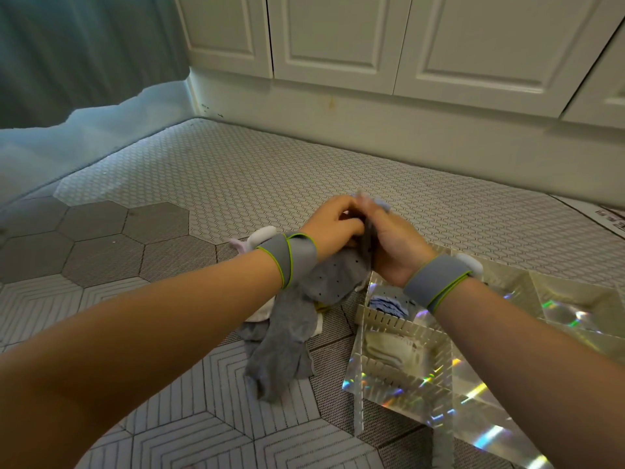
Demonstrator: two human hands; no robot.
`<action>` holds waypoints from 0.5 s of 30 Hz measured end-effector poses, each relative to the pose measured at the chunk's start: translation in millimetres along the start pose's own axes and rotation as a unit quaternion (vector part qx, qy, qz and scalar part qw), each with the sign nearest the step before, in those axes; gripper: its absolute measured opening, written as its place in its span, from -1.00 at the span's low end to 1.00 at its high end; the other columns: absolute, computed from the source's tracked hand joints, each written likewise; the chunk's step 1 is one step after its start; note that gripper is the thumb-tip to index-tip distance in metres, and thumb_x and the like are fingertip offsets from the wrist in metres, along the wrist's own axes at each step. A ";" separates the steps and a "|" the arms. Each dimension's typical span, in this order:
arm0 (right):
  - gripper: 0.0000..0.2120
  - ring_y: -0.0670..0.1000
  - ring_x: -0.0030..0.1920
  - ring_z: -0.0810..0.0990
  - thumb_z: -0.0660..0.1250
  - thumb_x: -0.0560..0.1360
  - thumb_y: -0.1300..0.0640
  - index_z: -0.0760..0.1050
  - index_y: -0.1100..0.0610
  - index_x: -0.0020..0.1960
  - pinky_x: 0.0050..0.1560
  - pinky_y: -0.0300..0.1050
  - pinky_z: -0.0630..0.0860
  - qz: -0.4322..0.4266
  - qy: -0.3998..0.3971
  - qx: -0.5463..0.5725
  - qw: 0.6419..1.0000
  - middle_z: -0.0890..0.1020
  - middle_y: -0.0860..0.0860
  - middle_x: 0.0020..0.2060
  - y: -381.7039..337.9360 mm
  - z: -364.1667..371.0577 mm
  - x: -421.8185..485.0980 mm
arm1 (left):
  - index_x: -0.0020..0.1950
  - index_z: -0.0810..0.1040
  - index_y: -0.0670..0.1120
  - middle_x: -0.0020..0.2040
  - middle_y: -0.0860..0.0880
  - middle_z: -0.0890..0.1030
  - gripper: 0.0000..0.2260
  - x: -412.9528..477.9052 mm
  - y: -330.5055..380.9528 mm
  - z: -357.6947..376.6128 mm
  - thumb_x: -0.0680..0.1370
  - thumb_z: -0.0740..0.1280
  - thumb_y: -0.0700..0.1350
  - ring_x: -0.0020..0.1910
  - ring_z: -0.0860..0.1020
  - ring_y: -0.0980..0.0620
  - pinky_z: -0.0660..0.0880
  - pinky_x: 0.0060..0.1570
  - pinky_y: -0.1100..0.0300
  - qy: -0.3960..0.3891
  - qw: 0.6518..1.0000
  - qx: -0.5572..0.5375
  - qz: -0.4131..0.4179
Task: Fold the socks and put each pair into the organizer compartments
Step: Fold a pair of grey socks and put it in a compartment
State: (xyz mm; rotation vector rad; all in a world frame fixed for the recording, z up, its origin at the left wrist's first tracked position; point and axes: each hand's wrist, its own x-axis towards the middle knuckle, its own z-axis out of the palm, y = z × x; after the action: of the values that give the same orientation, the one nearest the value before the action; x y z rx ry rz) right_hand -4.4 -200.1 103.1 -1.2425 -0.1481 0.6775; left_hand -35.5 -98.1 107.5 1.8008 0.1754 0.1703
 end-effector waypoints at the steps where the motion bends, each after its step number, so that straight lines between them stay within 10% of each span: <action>1: -0.72 0.09 -0.04 0.64 0.22 0.57 0.12 0.48 0.23 0.21 -0.01 -0.05 0.59 -0.009 -0.005 -0.016 1.000 0.63 0.16 -0.04 -1.2 -3.1 -1.3 | 0.10 0.50 -0.16 -0.15 -0.09 0.49 -0.67 -0.4 1.0 -1.3 0.45 0.17 -0.46 -0.23 0.47 0.04 0.50 -0.16 0.19 -0.002 1.000 -0.023 -0.015; 5: -0.77 0.08 -0.10 0.60 0.17 0.55 0.32 0.47 0.20 0.17 -0.07 -0.02 0.56 -0.011 0.062 -0.039 0.997 0.61 0.14 -0.08 -6.4 -13.0 -3.1 | 0.30 0.39 -0.17 0.08 -0.06 0.48 -0.57 3.0 -4.1 -9.7 0.45 0.28 -0.38 0.01 0.44 0.03 0.40 -0.04 0.37 0.037 0.996 0.076 0.013; 8: -0.83 0.10 -0.12 0.60 0.16 0.57 0.26 0.50 0.17 0.08 -0.09 0.00 0.57 -0.005 0.061 -0.035 0.998 0.62 0.13 -0.10 -12.7 -17.8 -4.4 | 0.46 0.16 -0.03 0.37 -0.07 0.35 -0.30 3.8 -12.3 -16.5 0.41 0.42 -0.26 0.33 0.35 -0.03 0.35 0.32 0.07 -0.052 0.996 0.021 -0.062; 15: -0.76 0.11 0.01 0.62 0.18 0.57 0.18 0.49 0.19 0.19 0.04 0.03 0.56 -0.009 0.054 0.003 0.999 0.64 0.12 0.00 -19.1 -22.6 -4.1 | 0.19 0.48 -0.16 0.17 -0.24 0.57 -0.60 -8.9 -28.4 -22.7 0.38 0.44 -0.25 0.18 0.54 -0.22 0.47 0.22 -0.11 -0.210 0.963 0.006 -0.170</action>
State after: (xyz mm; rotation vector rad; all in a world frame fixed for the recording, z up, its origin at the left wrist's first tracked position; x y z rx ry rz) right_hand 10.1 -223.8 113.7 -1.2682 -0.0674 0.5941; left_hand -49.8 -71.8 85.0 1.7472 0.1784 -0.4560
